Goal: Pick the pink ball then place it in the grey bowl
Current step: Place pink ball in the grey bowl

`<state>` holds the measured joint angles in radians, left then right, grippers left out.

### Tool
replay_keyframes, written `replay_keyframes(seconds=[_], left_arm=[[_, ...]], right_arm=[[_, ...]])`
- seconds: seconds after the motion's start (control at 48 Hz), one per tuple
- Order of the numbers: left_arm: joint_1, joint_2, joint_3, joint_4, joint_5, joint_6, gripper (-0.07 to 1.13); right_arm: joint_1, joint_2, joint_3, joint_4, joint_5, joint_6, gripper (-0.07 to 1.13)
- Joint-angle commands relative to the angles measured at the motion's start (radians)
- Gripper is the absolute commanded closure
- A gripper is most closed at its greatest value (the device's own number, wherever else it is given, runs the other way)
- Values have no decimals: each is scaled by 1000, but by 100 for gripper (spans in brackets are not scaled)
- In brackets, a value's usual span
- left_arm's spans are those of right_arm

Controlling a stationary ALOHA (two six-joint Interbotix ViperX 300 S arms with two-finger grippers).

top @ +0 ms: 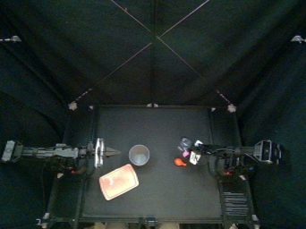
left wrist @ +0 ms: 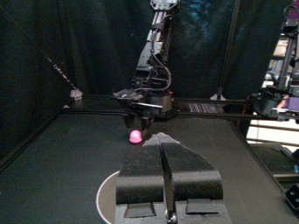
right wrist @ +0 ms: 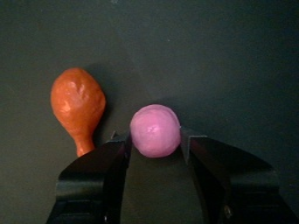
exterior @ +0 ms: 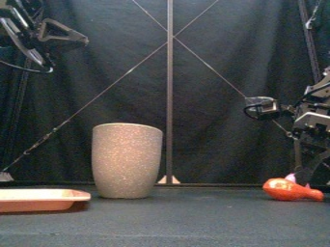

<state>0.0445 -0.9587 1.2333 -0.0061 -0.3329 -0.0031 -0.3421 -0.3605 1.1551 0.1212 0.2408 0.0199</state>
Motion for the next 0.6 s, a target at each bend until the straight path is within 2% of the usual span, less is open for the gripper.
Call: replay_keyframes(seconds=[0.021,0.271,0.438,0.604], left_arm=[[3,6,-14,0,-9,0,107],[6,5,-15,0,-9,0,107],[6,6,-14,0,-9,-2,107],[3,6,-11,0,-9,-2,107]], right_arm=[[2,-6,-32,0,-6,0,28],[34,-46,-189,-2,-46,-2,28],[95,-18,-316,-12,-236,-3,28],[167,118,-408,-12,-474,-2,28]])
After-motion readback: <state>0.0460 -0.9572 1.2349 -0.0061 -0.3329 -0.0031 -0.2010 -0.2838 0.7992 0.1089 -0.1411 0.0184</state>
